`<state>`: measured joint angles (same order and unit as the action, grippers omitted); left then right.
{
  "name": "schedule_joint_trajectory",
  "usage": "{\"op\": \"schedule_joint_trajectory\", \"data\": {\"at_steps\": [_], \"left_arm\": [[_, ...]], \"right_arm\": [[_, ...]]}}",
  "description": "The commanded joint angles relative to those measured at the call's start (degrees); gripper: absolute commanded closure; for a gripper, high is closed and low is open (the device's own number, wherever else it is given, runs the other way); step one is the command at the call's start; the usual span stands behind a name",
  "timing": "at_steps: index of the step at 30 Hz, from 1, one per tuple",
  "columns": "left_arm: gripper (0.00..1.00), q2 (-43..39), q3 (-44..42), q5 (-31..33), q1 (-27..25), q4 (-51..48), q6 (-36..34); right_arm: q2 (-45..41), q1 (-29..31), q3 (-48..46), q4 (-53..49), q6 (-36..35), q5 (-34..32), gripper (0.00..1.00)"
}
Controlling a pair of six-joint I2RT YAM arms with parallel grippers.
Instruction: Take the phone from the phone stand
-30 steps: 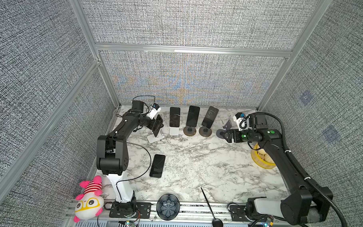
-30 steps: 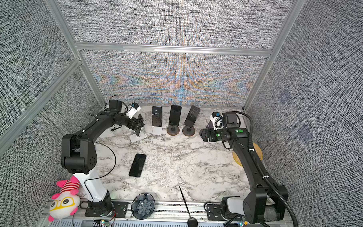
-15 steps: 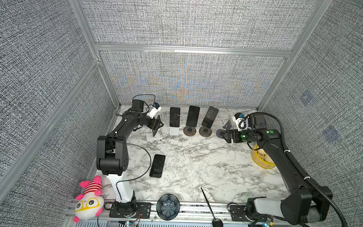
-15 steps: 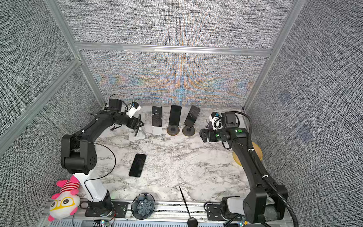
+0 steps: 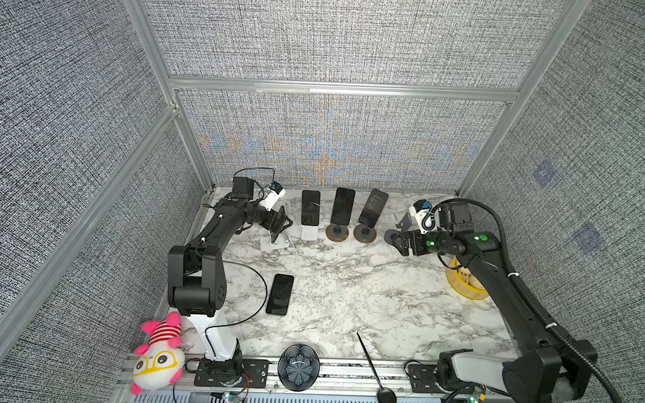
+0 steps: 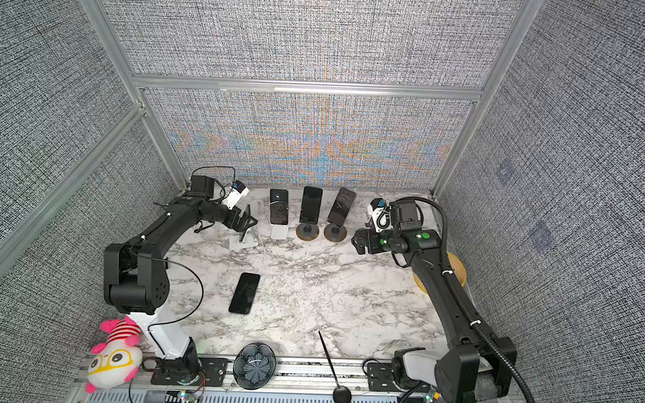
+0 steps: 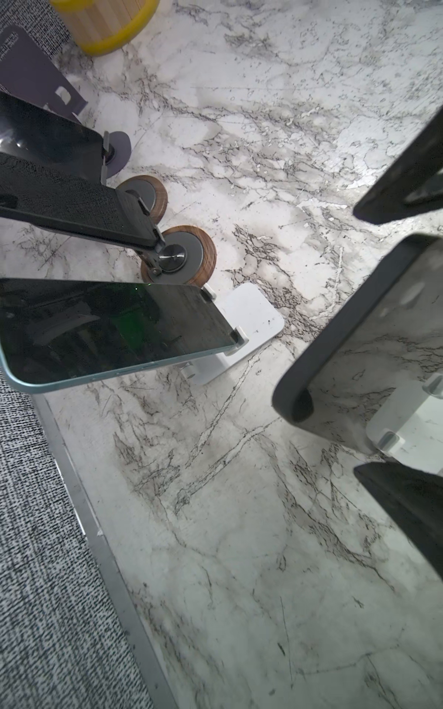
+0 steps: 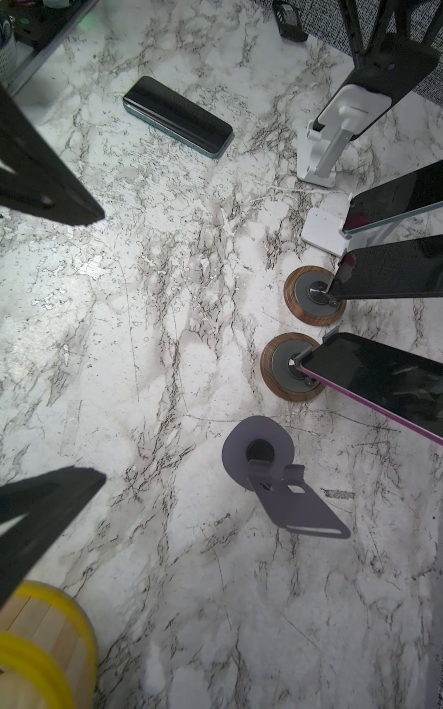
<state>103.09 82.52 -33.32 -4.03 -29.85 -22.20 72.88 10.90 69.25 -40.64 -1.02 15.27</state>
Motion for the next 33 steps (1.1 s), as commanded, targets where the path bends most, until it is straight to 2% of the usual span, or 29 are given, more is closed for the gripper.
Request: {"op": "schedule_joint_trajectory", "data": {"at_steps": [1, 8, 17, 19, 21, 24, 27, 33], "left_arm": [[0.02, -2.00, -0.49, -0.04, 0.01, 0.60, 0.22], [0.02, -6.56, -3.00, -0.79, 0.20, 2.63, 0.98], [0.02, -2.87, 1.55, -11.85, 5.03, -4.38, -11.23], [0.02, -1.34, 3.99, -14.38, 5.41, -7.28, -16.04], [0.02, 0.93, 6.96, -17.10, 5.46, -14.07, -24.56], [0.02, 4.41, 12.03, -17.21, 5.52, -24.96, -33.64], [0.02, 6.50, 14.44, -16.17, 6.07, -28.26, -36.79], [0.02, 6.67, 14.42, -17.27, 6.64, -24.69, -38.30]], "right_arm": [[-0.97, 0.92, 0.20, -0.56, 1.52, -0.06, 0.01], [-1.65, 3.24, -0.96, 0.83, 2.77, 1.21, 0.01], [0.03, 3.25, 1.72, -3.89, 1.04, -0.17, 0.01], [0.57, 3.25, 2.58, -4.50, 1.02, -0.58, 0.02], [1.18, 3.36, 3.23, -4.66, 1.28, -1.02, 0.01], [2.24, 3.52, 4.17, -5.15, 1.41, -1.84, 0.02], [2.99, 3.71, 4.53, -5.45, 1.20, -2.67, 0.01], [4.25, 3.89, 4.80, -5.90, 1.03, -3.82, 0.02]]}}
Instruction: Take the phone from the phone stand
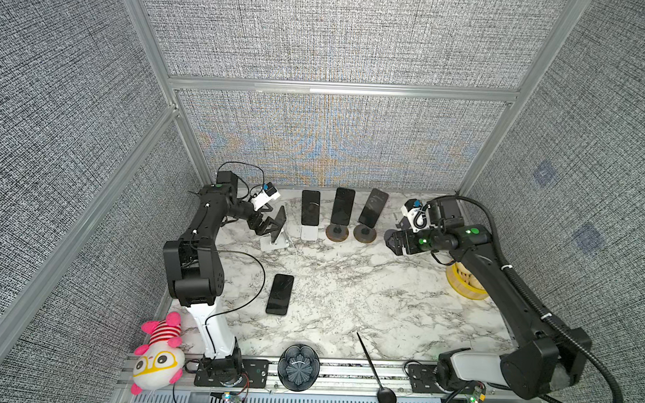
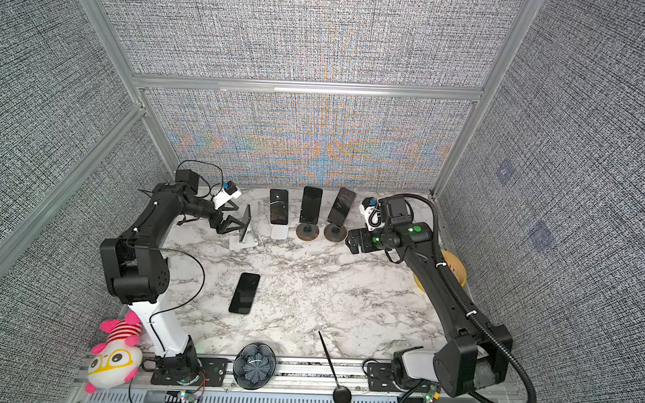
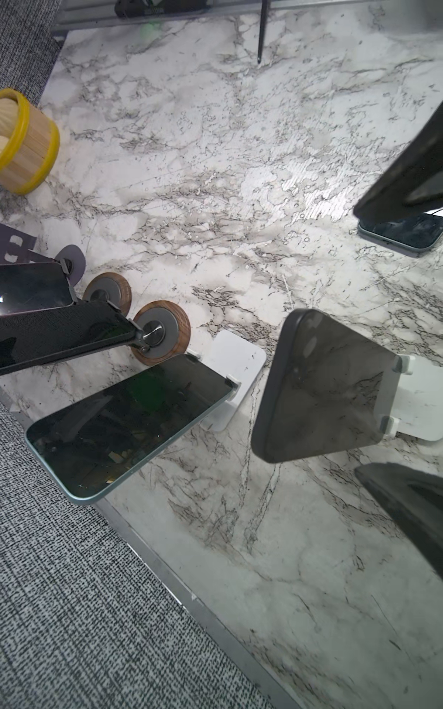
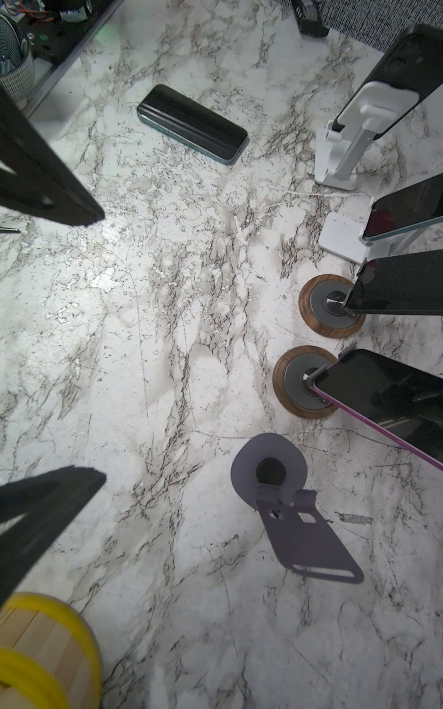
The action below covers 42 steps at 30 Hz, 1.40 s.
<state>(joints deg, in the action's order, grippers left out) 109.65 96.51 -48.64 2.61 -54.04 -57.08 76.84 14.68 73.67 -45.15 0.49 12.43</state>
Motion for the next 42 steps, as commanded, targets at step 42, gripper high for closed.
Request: {"op": "schedule_joint_trajectory", "data": {"at_steps": [42], "left_arm": [[0.02, 11.10, 10.84, -1.10, -2.75, -0.96, -7.13]], "right_arm": [[1.38, 2.30, -0.40, -1.08, -0.05, -7.41, 0.04]]}}
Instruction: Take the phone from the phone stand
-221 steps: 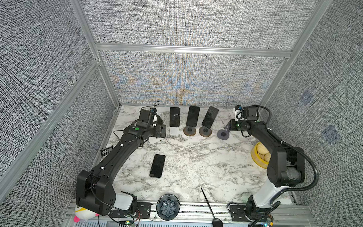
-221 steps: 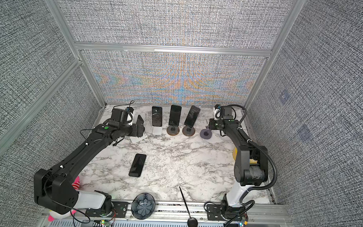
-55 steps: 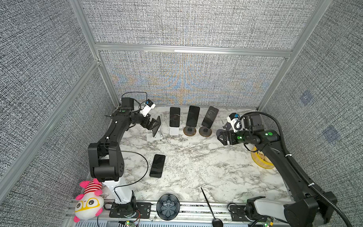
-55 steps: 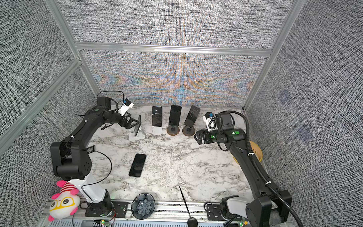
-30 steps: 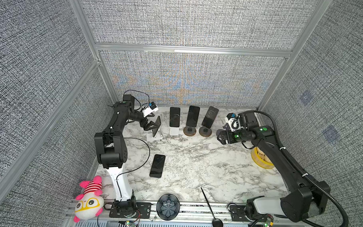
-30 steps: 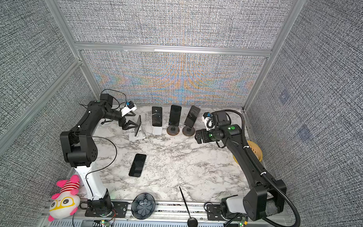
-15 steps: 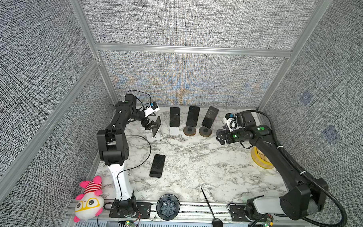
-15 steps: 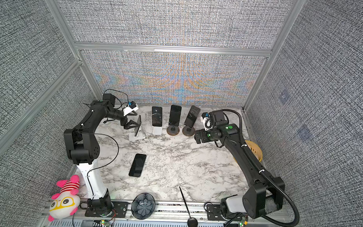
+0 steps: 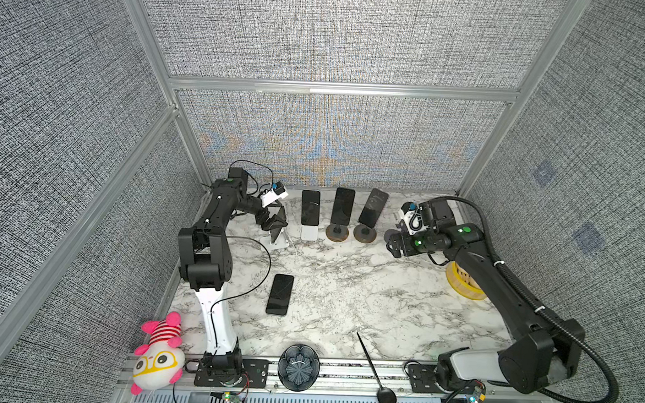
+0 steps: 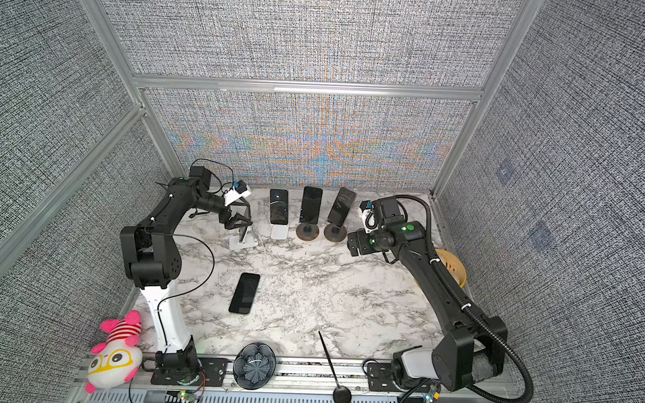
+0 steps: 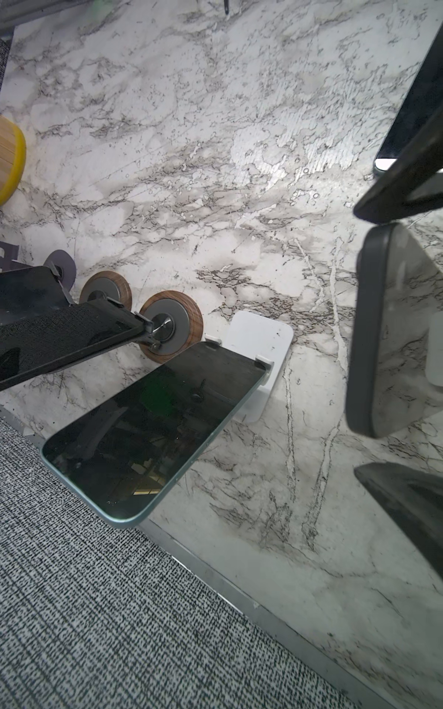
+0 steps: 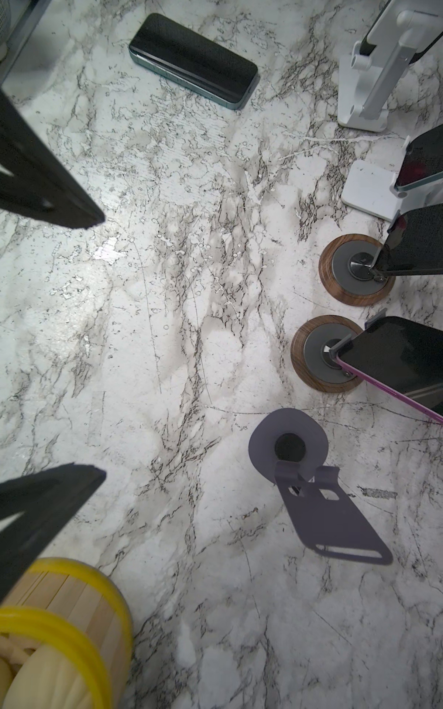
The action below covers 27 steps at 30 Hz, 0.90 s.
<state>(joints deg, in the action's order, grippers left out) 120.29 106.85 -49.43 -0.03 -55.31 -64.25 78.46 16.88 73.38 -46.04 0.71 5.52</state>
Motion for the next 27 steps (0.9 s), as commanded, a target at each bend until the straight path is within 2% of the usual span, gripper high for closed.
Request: {"op": "schedule_joint_trajectory", "data": {"at_steps": [1, 8, 14, 27], "left_arm": [[0.02, 0.55, 0.64, -0.31, -0.20, 0.16, -0.01], [0.02, 2.07, 3.03, -0.29, -0.49, -1.37, 0.50], [0.12, 3.08, 4.25, -0.59, -0.47, -2.52, 0.37], [0.19, 0.93, 1.46, 0.89, -0.49, -0.79, 0.24]], "right_arm": [[-0.32, 0.08, -0.19, -0.20, -0.20, -0.59, 0.04], [-0.24, 0.25, -0.24, -0.36, -0.11, -1.21, 0.04], [-0.40, 0.21, -0.20, -0.36, -0.10, -1.42, 0.04], [0.11, 0.43, 0.09, -0.10, -0.01, -1.56, 0.04]]}}
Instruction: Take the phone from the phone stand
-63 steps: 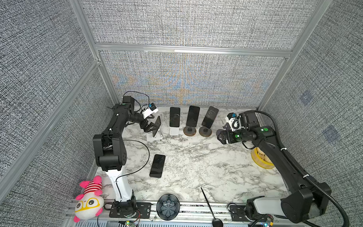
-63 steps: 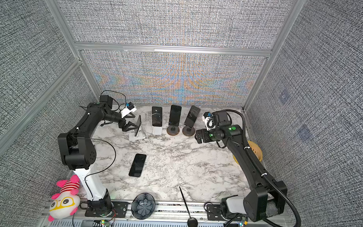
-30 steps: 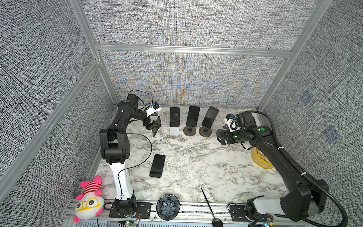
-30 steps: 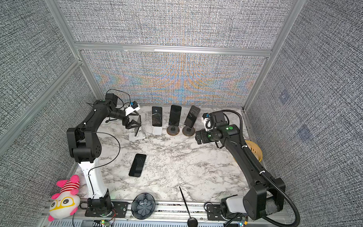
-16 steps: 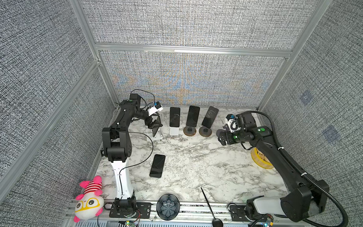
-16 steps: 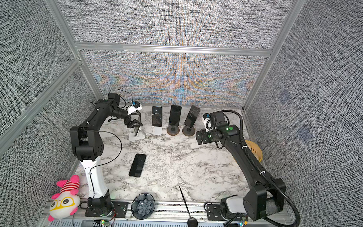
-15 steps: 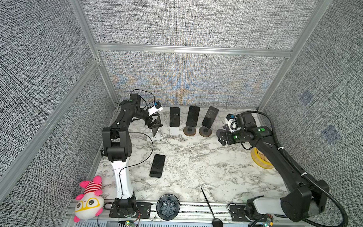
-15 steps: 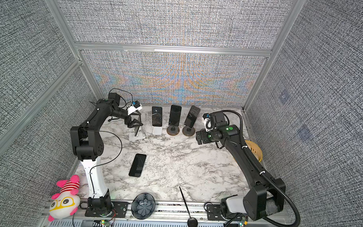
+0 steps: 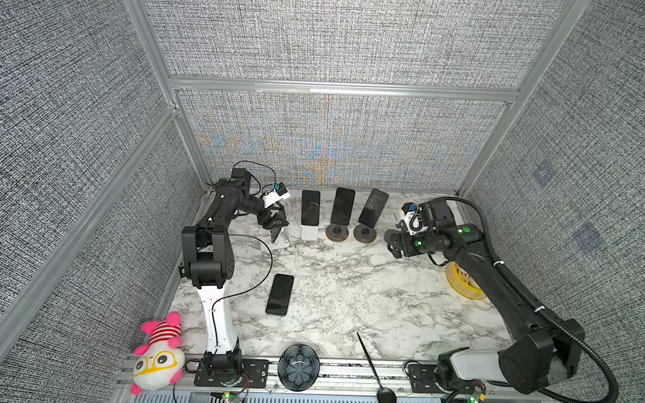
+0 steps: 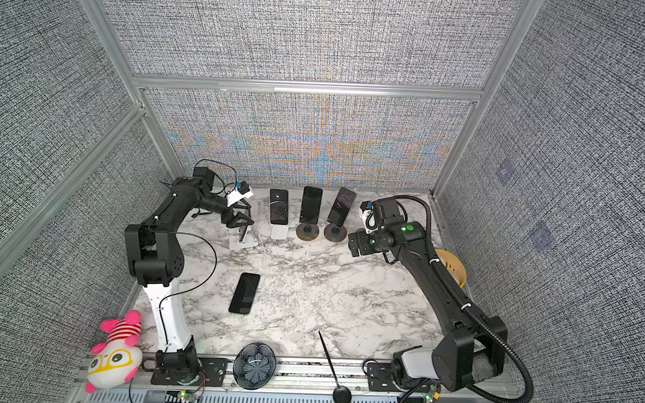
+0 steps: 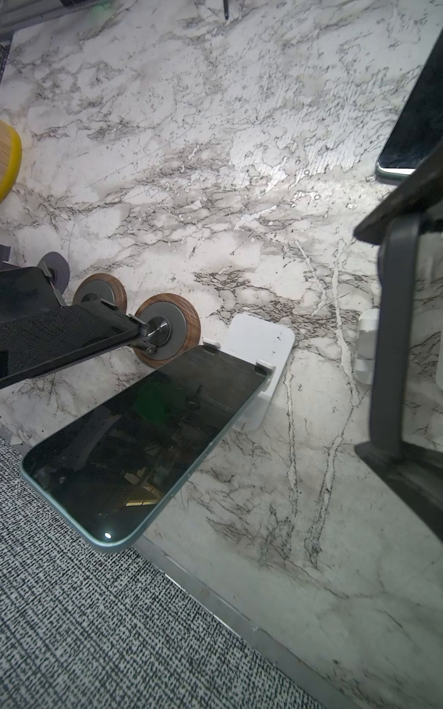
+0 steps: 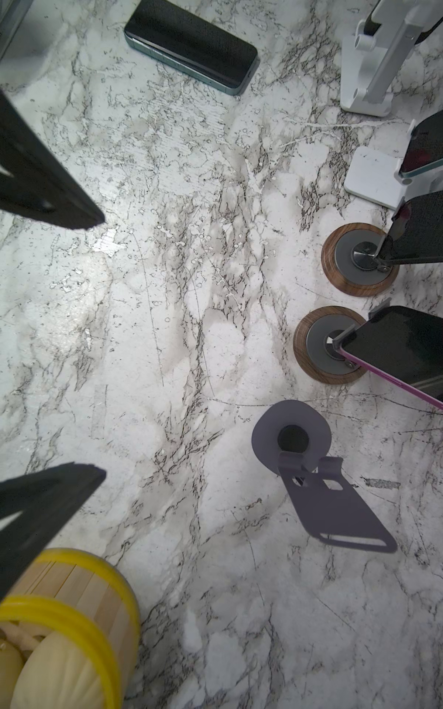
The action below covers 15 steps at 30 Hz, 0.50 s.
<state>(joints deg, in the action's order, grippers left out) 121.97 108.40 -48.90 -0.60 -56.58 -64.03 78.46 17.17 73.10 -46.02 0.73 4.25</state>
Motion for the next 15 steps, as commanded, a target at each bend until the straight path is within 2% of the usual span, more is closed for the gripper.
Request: {"op": "schedule_joint_trajectory", "data": {"at_steps": [1, 4, 15], "left_arm": [[0.20, -0.83, -0.11, 0.39, 0.07, 0.42, 0.06], [0.24, -1.18, -0.20, 0.43, 0.12, 0.48, 0.13], [0.28, -1.59, 0.85, 1.92, 0.07, -1.39, 0.51]], "right_arm": [[0.07, 0.28, 0.38, -0.12, -0.03, -0.29, 0.04], [0.12, 0.33, 0.38, -0.17, 0.05, -0.34, 0.04], [0.02, 0.83, 0.46, -0.30, 0.17, -0.62, 0.04]]}}
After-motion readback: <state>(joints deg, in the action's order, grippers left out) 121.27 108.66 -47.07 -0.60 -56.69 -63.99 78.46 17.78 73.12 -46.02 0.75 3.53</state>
